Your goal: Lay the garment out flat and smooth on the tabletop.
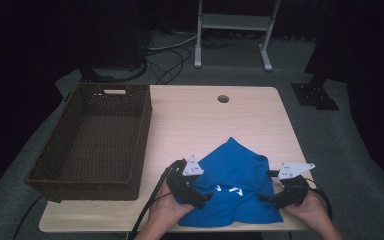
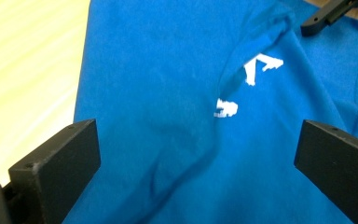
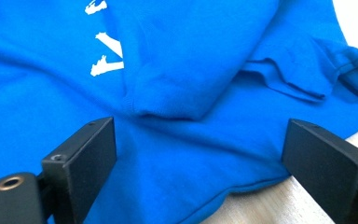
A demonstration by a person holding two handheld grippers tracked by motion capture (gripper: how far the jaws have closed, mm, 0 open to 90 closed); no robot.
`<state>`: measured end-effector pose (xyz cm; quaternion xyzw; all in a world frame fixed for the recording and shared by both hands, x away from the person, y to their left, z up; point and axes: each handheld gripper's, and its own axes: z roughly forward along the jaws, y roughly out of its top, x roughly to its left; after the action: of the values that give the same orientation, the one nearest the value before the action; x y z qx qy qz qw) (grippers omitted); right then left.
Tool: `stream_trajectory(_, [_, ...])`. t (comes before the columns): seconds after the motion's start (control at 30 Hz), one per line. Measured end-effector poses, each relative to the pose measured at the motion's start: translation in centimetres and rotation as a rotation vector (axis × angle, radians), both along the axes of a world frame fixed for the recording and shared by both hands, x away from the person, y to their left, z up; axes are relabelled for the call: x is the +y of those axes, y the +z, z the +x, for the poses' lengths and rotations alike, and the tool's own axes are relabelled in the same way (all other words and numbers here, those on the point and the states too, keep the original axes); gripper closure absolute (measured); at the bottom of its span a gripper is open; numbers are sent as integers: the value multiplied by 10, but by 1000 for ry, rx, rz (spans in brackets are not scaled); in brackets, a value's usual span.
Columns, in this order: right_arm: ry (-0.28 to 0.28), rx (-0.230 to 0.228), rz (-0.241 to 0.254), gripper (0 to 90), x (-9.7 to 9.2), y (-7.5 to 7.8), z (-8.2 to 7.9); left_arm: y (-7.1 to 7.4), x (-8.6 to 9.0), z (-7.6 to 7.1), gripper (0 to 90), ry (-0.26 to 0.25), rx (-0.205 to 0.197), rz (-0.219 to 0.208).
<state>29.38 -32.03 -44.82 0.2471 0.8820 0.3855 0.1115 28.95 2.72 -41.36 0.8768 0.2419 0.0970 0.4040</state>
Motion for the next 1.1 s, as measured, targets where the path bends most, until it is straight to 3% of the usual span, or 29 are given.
stream_trajectory(0.27, [0, 0, 0, 96, 0, 0, 0, 11, -18, 8, 0, -46, -27, -30])
stream_trajectory(0.57, [-1, 1, 0, 96, 0, 0, 0, 19, -50, 17, 61, -134, -47, -71])
stream_trajectory(0.8, [0, -1, 0, 96, 0, 0, 0, 16, -74, 22, 187, -200, -38, -108])
stream_trajectory(1.1, [0, 0, 1, 96, 0, 0, 0, 7, -95, 29, 361, -254, -20, -118])
